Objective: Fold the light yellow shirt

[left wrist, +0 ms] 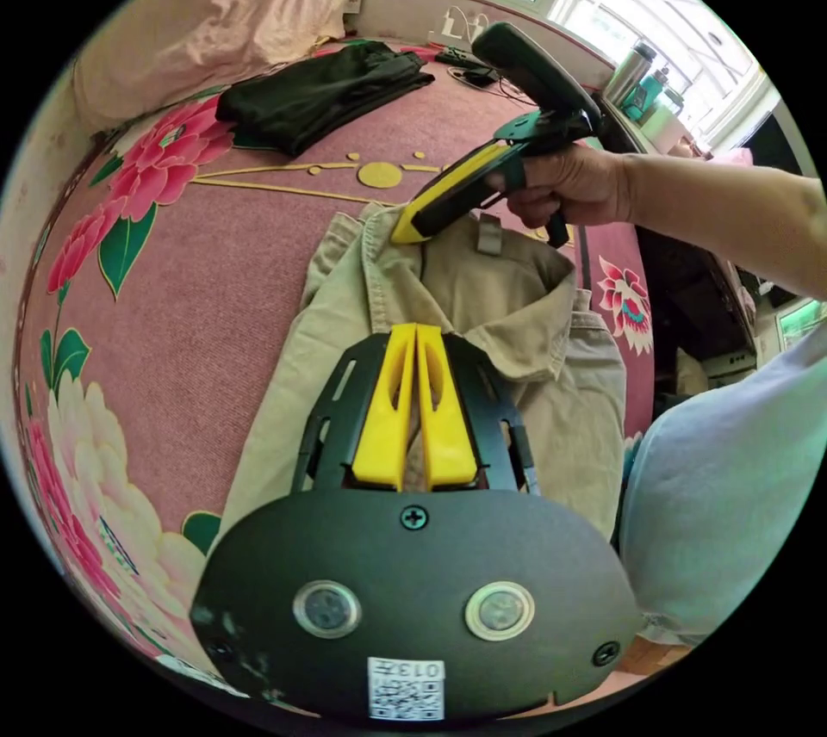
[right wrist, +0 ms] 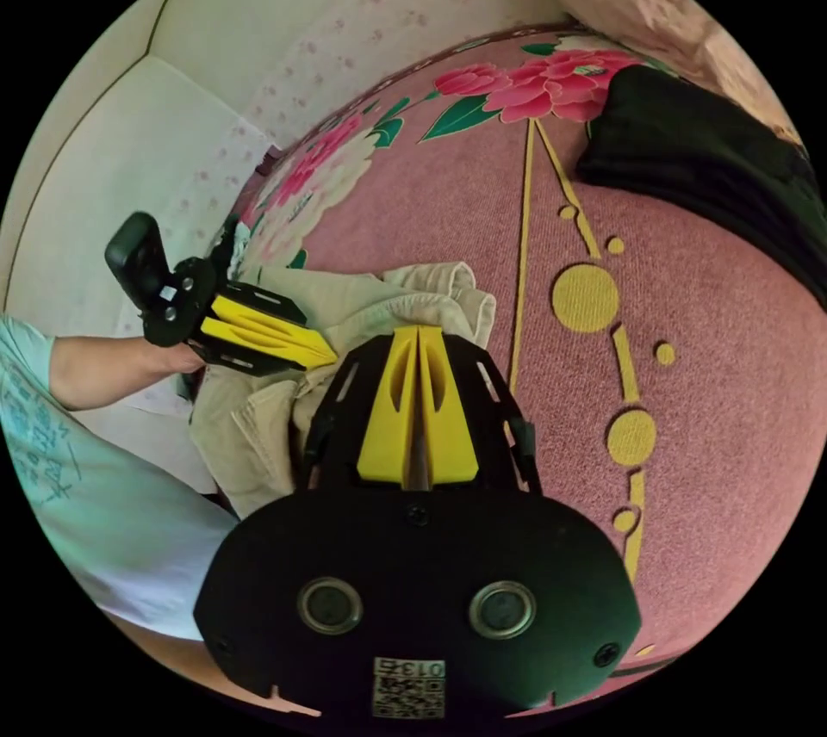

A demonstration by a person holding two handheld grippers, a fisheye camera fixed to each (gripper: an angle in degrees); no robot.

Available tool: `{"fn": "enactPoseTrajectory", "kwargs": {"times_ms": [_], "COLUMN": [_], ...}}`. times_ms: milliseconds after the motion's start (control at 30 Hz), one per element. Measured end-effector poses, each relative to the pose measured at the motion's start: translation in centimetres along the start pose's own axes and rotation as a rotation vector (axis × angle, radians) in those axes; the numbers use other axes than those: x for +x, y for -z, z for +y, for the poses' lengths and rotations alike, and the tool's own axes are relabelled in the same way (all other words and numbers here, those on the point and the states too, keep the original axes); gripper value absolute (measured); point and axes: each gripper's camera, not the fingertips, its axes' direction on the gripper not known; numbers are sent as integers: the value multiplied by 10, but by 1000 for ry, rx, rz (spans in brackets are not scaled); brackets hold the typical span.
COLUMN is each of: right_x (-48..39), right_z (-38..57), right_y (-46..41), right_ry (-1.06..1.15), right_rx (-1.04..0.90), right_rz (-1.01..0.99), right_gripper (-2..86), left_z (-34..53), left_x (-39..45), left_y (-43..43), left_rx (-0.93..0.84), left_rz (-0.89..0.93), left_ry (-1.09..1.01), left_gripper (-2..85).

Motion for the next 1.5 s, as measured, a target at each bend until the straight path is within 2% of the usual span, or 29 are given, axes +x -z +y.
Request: {"fn": "enactPoseTrajectory", "kwargs": {"times_ms": [100, 200, 267, 367, 400, 500, 567, 667, 733, 867, 933, 1000, 1033, 1133, 1233, 1367, 1500], "right_x": [6, 2, 2, 14, 18, 41, 53, 62, 61, 49, 50, 44, 37, 20, -5, -54, -103], "right_z": [2, 5, 15, 30, 34, 48, 54, 52, 47, 49, 49, 42, 36, 26, 14, 7, 14], "right_y": [10, 43, 65, 66, 64, 46, 34, 31, 19, 17, 17, 8, 5, 5, 11, 61, 114], "right_ry": [-4, -21, -59, -104, -114, -165, -185, -199, -185, -148, -172, -164, -161, -158, -137, -111, -30], "right_rx": [-11, 58, 118, 70, 58, 4, -10, 10, -55, 1, 24, -20, -24, -35, -49, 105, 216], "right_rz": [14, 34, 84, 82, 70, -34, -58, -119, -172, -44, -32, -52, -5, 98, 223, 216, 308], "right_gripper": [9, 65, 136, 150, 152, 153, 148, 141, 132, 103, 81, 71, 69, 62, 59, 55, 55], "left_z": [5, 45, 110, 203, 220, 288, 322, 337, 341, 376, 382, 384, 382, 385, 396, 399, 380], "left_x": [-9, -22, -32, -44, -47, -63, -69, -79, -80, -97, -98, -97, -98, -104, -107, -93, -80], "left_y": [12, 69, 110, 125, 123, 95, 74, 49, 42, 11, 9, 8, 0, -7, -3, 29, 63], "left_rx": [-12, 134, 225, 244, 245, 235, 351, 401, 406, 482, 485, 487, 496, 444, 470, 604, 685], "left_rz": [17, -37, -181, -270, -264, -55, 99, 251, 237, 378, 369, 351, 405, 381, 430, 493, 487], "left_ry": [56, 228, 453, 713, 758, 907, 977, 982, 963, 1047, 1019, 1017, 1011, 1052, 1053, 937, 824], "left_gripper": [7, 45, 96, 134, 142, 163, 169, 177, 185, 205, 200, 180, 171, 141, 116, 108, 107]}}
